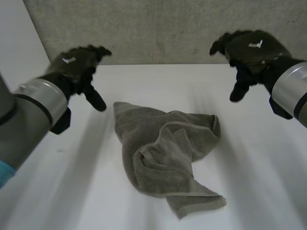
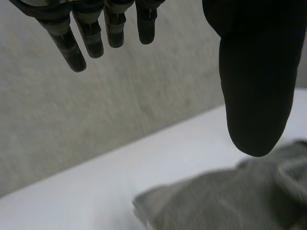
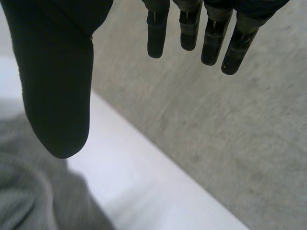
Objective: Fold the towel.
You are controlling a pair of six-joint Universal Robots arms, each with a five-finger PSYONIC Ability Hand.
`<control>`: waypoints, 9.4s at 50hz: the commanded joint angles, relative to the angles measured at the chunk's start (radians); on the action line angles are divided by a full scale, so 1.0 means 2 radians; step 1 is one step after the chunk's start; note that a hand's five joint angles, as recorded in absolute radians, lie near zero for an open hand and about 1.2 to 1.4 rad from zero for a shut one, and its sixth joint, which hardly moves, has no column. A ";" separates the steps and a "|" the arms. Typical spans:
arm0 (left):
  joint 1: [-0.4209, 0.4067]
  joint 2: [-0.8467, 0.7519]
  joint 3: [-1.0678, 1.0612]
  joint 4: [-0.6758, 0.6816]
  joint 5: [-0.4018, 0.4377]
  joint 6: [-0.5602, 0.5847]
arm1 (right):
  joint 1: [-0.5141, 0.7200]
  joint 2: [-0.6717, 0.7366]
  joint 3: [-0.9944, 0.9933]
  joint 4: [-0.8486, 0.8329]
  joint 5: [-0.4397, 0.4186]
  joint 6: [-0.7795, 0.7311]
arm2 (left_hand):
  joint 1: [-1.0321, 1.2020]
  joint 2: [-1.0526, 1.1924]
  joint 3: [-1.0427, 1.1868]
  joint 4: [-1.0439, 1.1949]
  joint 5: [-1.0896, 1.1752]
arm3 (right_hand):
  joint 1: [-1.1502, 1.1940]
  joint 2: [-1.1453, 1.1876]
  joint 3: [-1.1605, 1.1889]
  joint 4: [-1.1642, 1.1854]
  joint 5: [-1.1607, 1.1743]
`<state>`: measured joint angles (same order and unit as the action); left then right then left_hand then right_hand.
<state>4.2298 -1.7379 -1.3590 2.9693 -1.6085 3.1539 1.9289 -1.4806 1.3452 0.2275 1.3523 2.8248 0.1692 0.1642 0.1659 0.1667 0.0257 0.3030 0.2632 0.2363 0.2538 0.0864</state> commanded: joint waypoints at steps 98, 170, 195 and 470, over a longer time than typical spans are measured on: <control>0.000 -0.266 0.010 0.140 0.072 0.040 | -0.089 0.172 0.103 -0.208 0.064 0.007 | 0.112 0.114 0.113 0.113 0.096 | 0.547 0.567 0.580 0.571 0.568; 0.057 -0.076 -0.063 -0.001 0.027 0.106 | -0.139 0.253 -0.119 -0.027 -0.030 0.099 | 0.614 0.616 0.615 0.615 0.598 | 0.547 0.567 0.580 0.571 0.568; 0.020 -0.294 0.130 0.063 0.023 0.097 | -0.122 0.318 -0.145 -0.186 0.085 0.064 | 0.614 0.616 0.615 0.615 0.598 | -0.064 -0.044 -0.031 -0.040 -0.043; 0.087 -0.289 0.272 -0.048 -0.021 0.017 | -0.054 0.176 0.037 -0.220 0.070 -0.125 | 0.614 0.616 0.615 0.615 0.598 | 0.547 0.567 0.580 0.571 0.568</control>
<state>4.3872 -2.4603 -0.4657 2.6344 -1.6895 3.1788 1.8222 -1.1202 1.3968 -0.2148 1.4901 2.5771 1.1927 1.2182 1.2165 1.2181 1.0369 1.2459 1.3263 1.3583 1.3589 1.1002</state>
